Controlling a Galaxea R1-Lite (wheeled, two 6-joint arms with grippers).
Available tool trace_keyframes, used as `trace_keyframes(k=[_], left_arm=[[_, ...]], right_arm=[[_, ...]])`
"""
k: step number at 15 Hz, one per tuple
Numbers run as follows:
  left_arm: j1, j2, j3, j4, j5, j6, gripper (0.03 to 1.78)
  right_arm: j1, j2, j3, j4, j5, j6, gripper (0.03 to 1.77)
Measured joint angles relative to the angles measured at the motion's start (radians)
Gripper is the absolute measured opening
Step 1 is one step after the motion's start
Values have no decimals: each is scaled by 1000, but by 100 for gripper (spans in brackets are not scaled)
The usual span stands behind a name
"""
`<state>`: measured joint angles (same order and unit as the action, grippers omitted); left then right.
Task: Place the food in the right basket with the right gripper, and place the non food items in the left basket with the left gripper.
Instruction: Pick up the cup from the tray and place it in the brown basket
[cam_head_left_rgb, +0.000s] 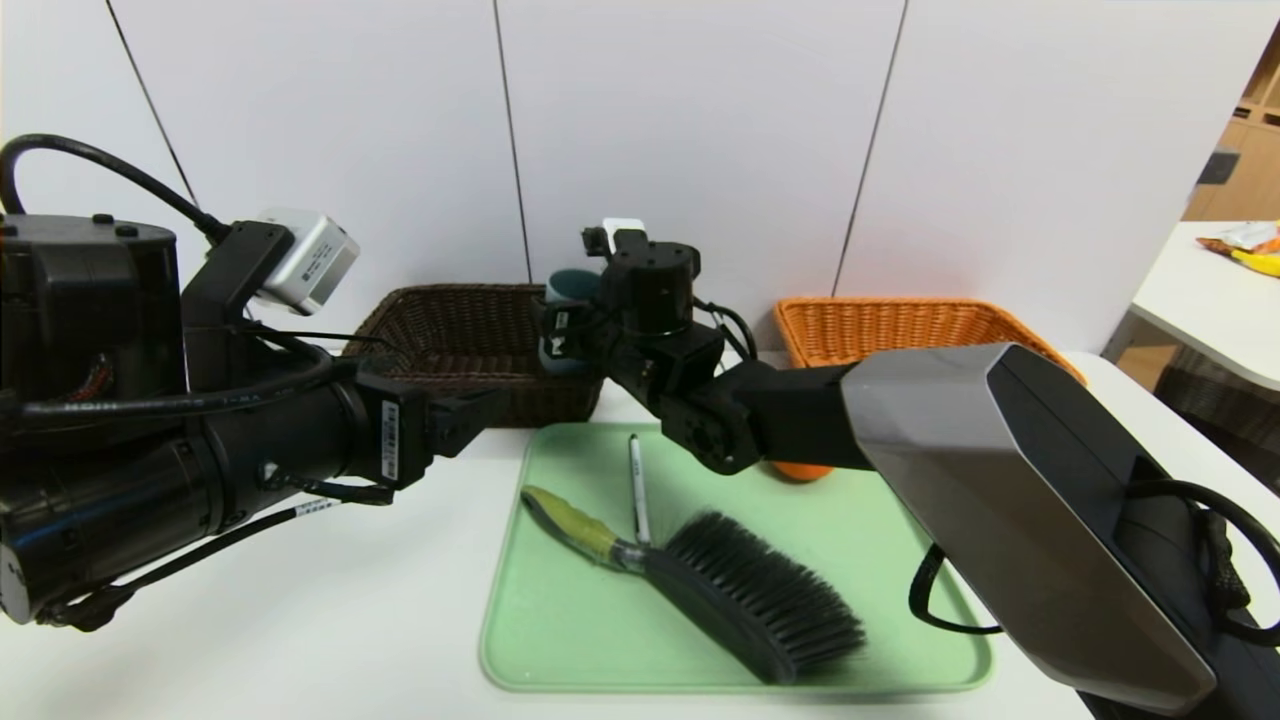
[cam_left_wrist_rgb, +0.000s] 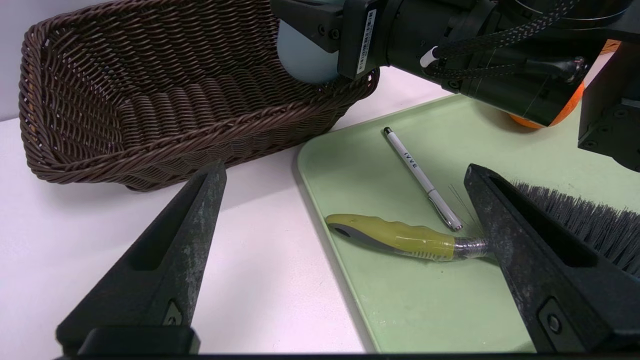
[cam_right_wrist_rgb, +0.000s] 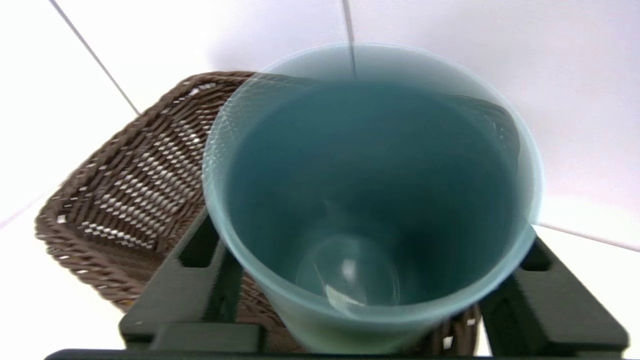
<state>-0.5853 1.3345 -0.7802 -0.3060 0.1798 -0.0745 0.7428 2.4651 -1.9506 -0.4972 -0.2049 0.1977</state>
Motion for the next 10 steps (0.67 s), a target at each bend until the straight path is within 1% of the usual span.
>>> trace_keyframes(k=[2, 6, 8, 10], left_arm=[[0, -1, 2, 0, 0, 0, 169], [0, -11, 10, 3, -1, -1, 169], [0, -25, 16, 5, -1, 0, 169], [1, -40, 22, 9, -2, 0, 169]], right_arm=[[3, 4, 0, 0, 6, -1, 138], [2, -8, 0, -1, 7, -1, 151], [-3, -46, -1, 0, 2, -9, 156], [-13, -111, -2, 32, -14, -40, 159]])
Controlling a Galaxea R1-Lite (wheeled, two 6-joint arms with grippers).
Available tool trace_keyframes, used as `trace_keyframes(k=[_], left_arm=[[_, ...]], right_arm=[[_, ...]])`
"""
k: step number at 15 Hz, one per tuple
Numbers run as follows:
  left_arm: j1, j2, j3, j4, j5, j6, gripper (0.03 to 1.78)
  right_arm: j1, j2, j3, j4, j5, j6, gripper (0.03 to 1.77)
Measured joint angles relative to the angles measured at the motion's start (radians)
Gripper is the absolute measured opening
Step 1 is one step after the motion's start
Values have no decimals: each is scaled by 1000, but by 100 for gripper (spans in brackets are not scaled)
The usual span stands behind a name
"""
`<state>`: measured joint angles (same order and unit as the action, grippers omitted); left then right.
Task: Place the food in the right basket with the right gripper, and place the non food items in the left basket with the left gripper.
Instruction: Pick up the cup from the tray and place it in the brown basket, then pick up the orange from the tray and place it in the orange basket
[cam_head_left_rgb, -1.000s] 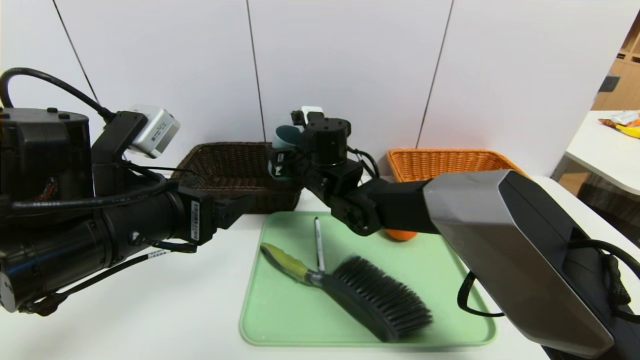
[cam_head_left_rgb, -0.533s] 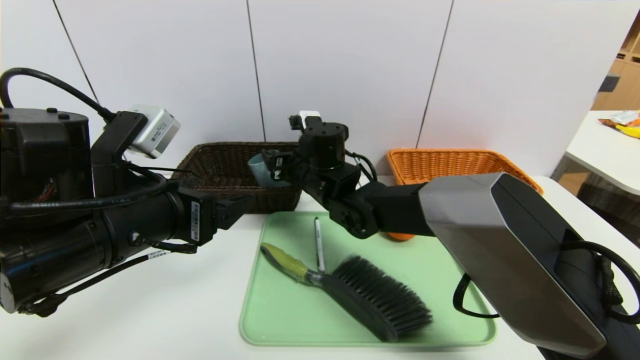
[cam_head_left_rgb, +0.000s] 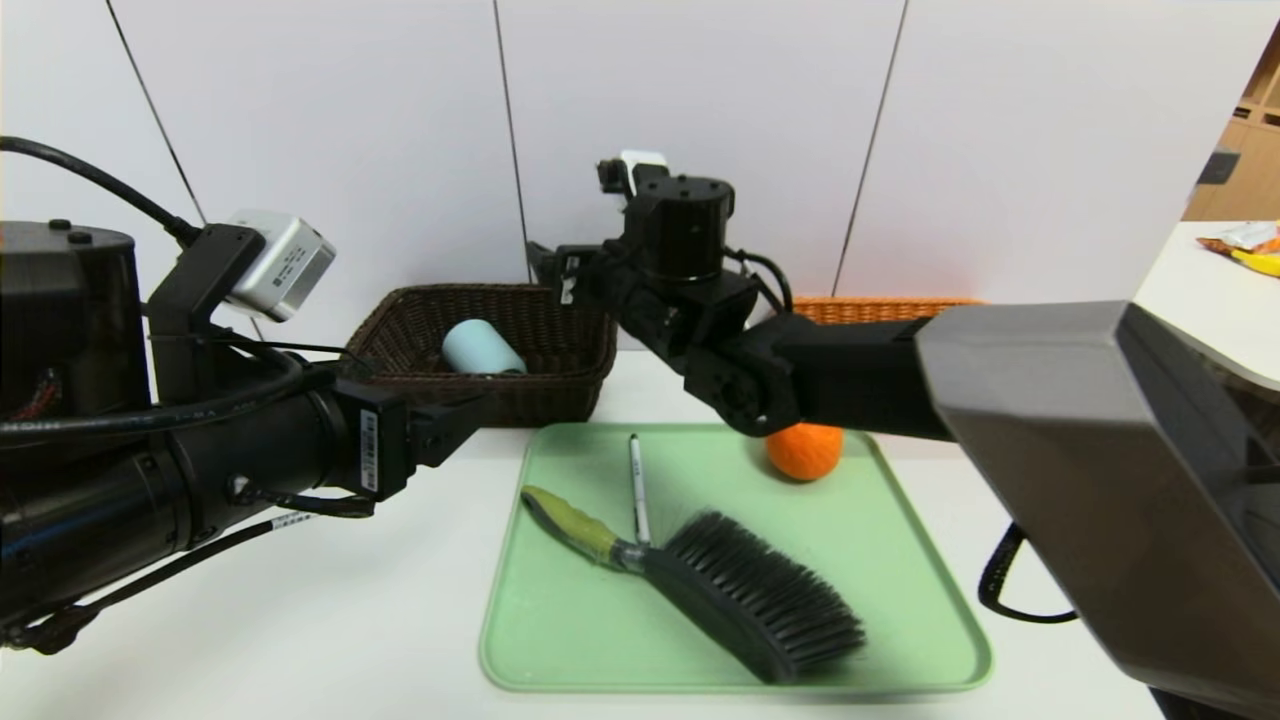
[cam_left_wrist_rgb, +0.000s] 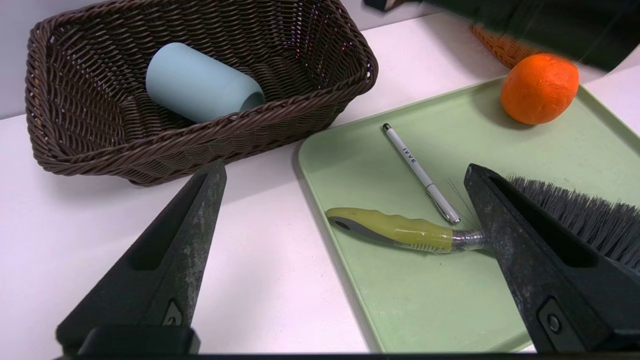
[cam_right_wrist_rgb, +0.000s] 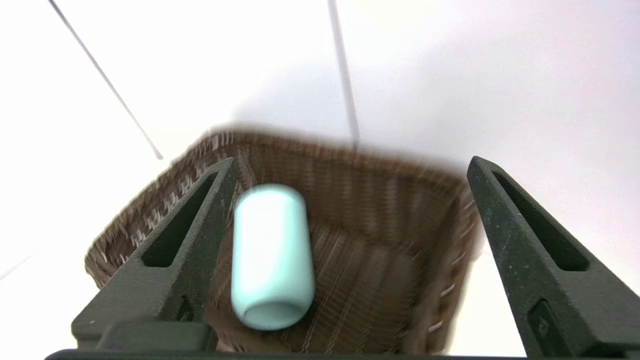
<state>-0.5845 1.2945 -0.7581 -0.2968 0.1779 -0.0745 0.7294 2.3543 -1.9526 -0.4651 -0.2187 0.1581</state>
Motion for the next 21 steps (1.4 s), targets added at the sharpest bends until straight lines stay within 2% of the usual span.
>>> trace_keyframes(k=[3, 6, 9, 12, 14, 16, 18, 20, 21], left_arm=[[0, -16, 1, -2, 5, 30, 169], [-1, -28, 1, -4, 15, 81, 169], [-21, -32, -56, 15, 7, 81, 169], [-73, -32, -136, 87, 5, 48, 169], [-93, -28, -153, 95, 5, 18, 169], [-104, -20, -157, 96, 4, 5, 169], [-108, -11, -161, 91, 4, 4, 169], [-109, -5, -162, 89, 1, -1, 169], [-110, 0, -163, 89, -1, -8, 169]], right_arm=[[-19, -116, 2, 64, -49, -94, 163], [-30, -251, 5, 193, -43, -107, 166], [-60, -391, 4, 415, -48, -107, 167], [-103, -513, 3, 705, -96, -92, 168], [-138, -567, 3, 912, -124, -27, 169], [-156, -603, 4, 1140, -133, 107, 169], [-169, -609, 4, 1349, -128, 272, 169], [-188, -578, 6, 1476, -119, 397, 169], [-194, -555, 6, 1497, -110, 448, 169]])
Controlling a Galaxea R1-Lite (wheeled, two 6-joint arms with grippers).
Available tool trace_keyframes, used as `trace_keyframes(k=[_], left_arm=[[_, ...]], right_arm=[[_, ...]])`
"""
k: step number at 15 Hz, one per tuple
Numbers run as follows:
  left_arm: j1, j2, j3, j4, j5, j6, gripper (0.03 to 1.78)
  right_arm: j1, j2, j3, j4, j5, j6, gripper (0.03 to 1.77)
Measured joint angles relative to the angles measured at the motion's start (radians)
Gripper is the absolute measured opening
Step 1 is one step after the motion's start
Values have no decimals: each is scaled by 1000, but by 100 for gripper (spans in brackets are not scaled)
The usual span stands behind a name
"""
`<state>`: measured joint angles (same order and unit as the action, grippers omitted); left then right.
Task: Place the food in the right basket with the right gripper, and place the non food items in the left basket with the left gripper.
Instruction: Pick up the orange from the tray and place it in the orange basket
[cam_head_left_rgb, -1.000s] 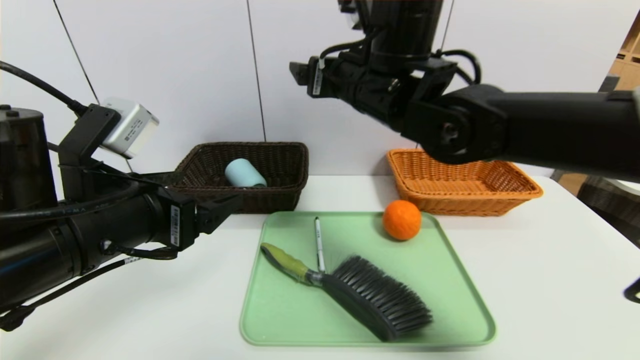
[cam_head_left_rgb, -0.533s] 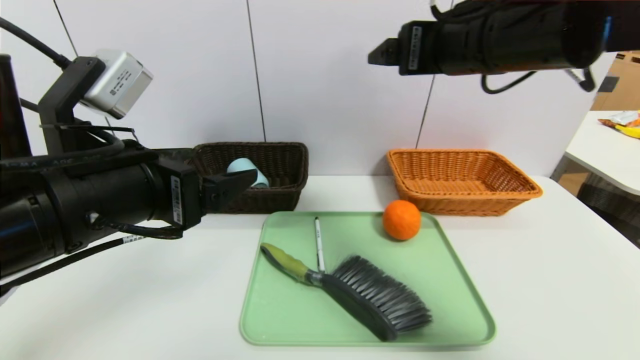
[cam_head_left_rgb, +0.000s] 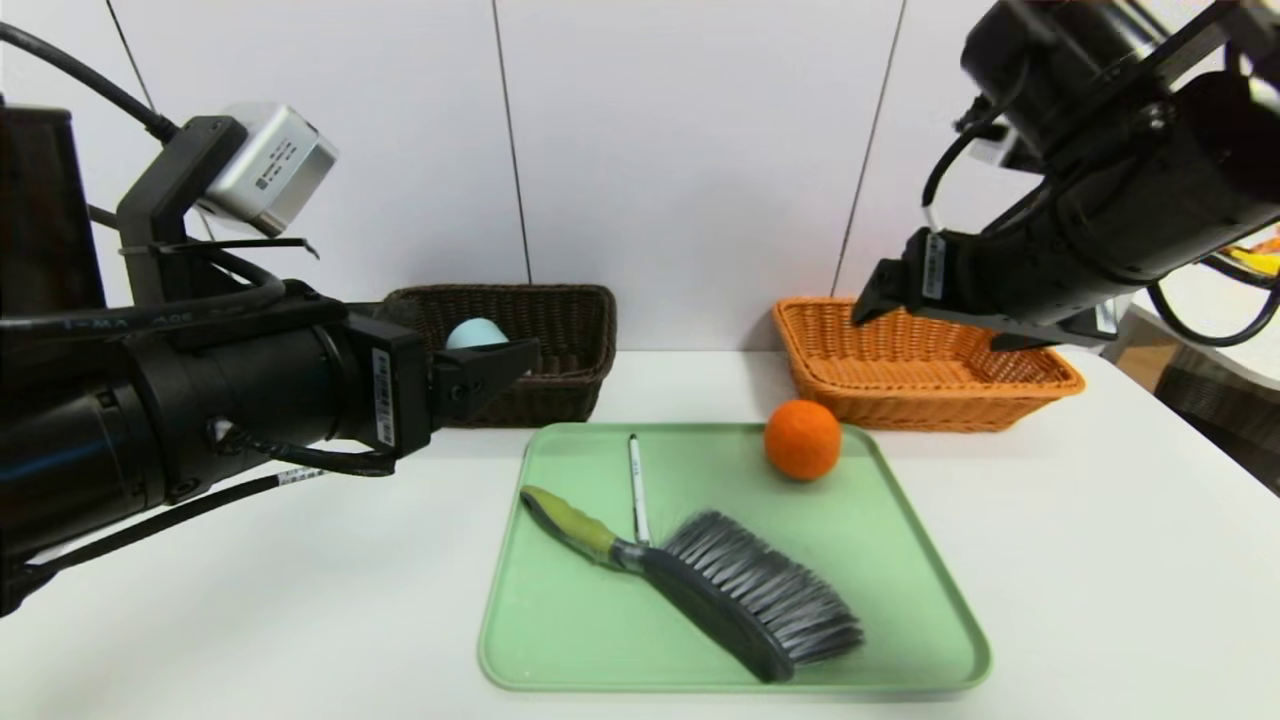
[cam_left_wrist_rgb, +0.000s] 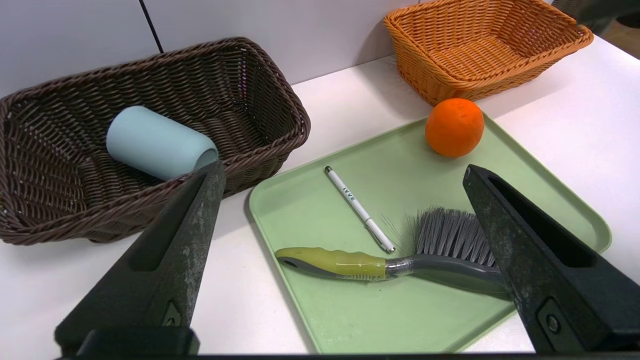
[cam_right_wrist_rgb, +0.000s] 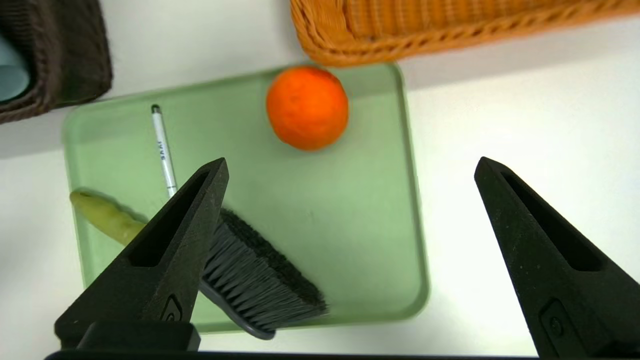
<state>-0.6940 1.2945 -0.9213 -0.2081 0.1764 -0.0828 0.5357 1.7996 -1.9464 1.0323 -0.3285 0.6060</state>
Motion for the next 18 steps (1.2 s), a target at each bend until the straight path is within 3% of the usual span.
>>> trace_keyframes(k=[9, 18], left_arm=[[-10, 32, -12, -3, -7, -29, 169], [-10, 56, -10, -35, -6, -31, 169]], right_arm=[[-12, 204, -3, 0, 14, 176, 169], [-2, 279, -5, -86, 37, 173, 169]])
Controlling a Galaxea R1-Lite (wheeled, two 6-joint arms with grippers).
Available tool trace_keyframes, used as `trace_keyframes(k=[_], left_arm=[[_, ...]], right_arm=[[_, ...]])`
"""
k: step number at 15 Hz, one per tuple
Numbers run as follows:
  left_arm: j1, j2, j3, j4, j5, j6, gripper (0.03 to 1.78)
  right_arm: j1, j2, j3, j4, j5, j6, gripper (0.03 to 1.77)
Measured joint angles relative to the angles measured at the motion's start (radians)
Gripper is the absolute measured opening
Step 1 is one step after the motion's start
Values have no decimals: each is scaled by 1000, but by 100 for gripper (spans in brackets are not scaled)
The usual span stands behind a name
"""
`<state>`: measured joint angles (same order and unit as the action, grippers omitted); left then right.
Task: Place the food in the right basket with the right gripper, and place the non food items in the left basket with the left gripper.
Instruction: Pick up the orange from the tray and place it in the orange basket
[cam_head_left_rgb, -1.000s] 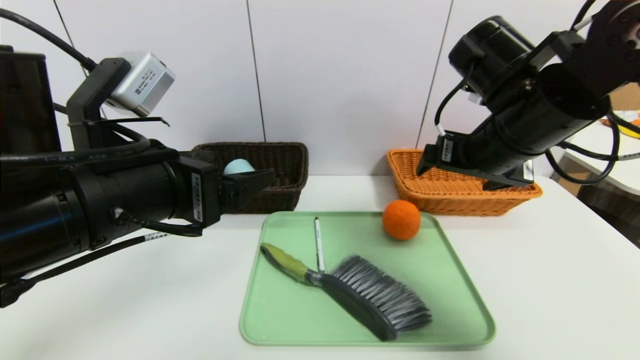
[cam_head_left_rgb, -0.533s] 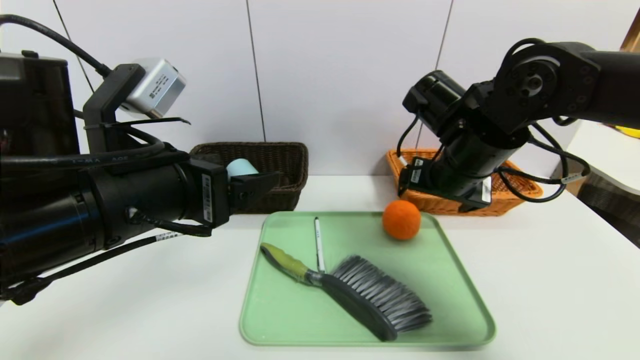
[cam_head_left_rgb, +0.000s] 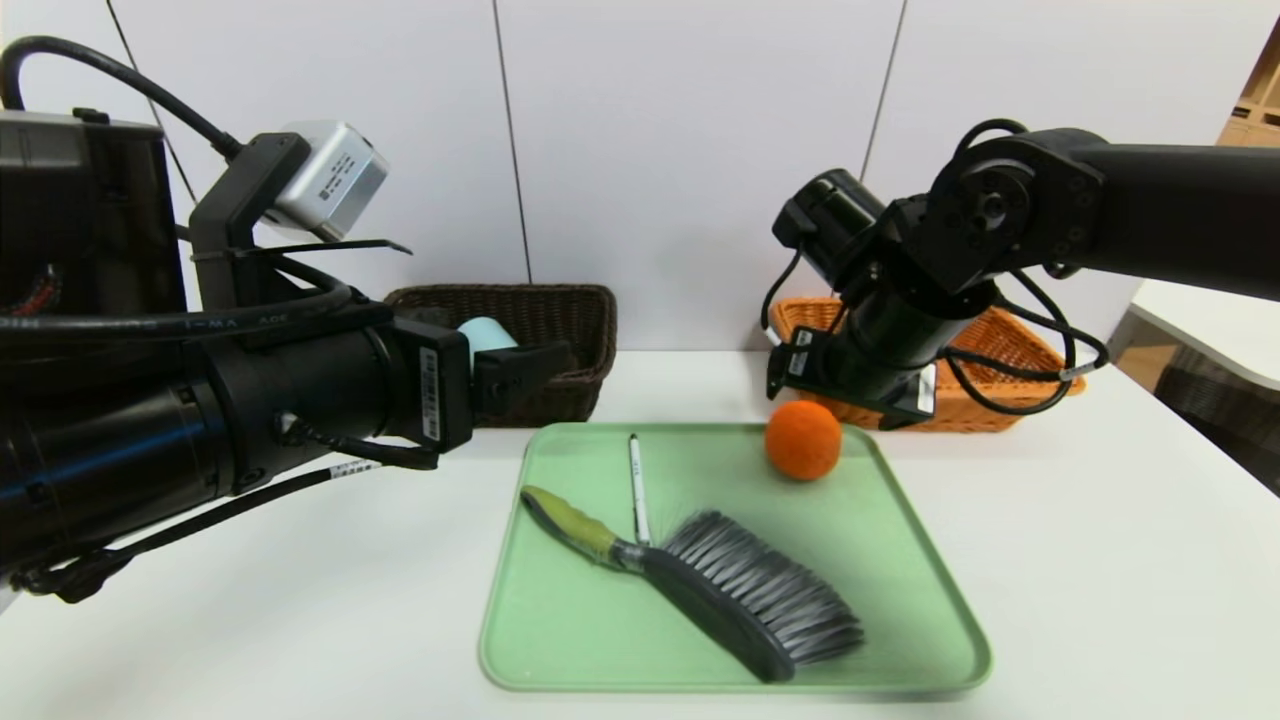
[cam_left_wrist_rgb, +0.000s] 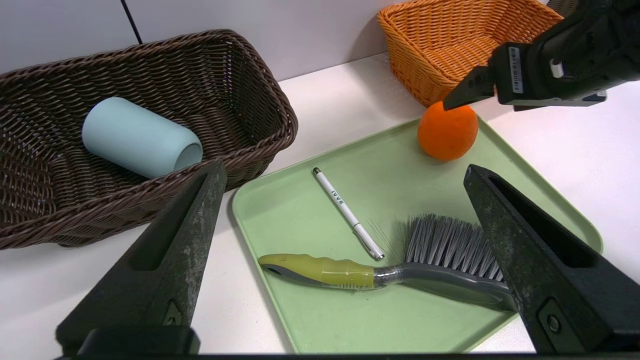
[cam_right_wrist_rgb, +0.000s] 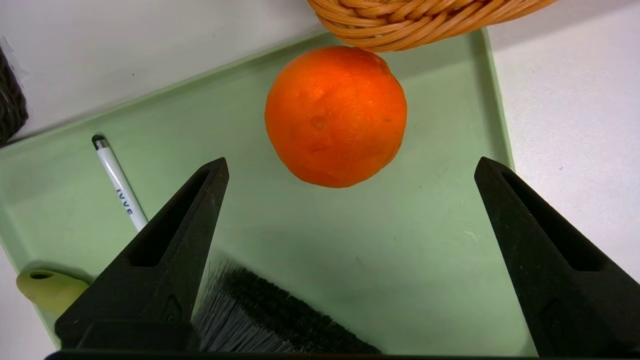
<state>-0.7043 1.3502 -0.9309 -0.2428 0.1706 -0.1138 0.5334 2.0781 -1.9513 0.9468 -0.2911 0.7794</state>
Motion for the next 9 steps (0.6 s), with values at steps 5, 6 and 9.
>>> trace_keyframes(k=[5, 6, 9], left_arm=[[0, 3, 0, 0, 0, 0, 169], [0, 3, 0, 0, 0, 0, 169], [0, 1, -1, -1, 0, -1, 169]], right_arm=[[6, 24, 0, -20, 7, -2, 169], [6, 29, 0, -20, 7, -3, 170], [8, 47, 0, -21, 6, 0, 170]])
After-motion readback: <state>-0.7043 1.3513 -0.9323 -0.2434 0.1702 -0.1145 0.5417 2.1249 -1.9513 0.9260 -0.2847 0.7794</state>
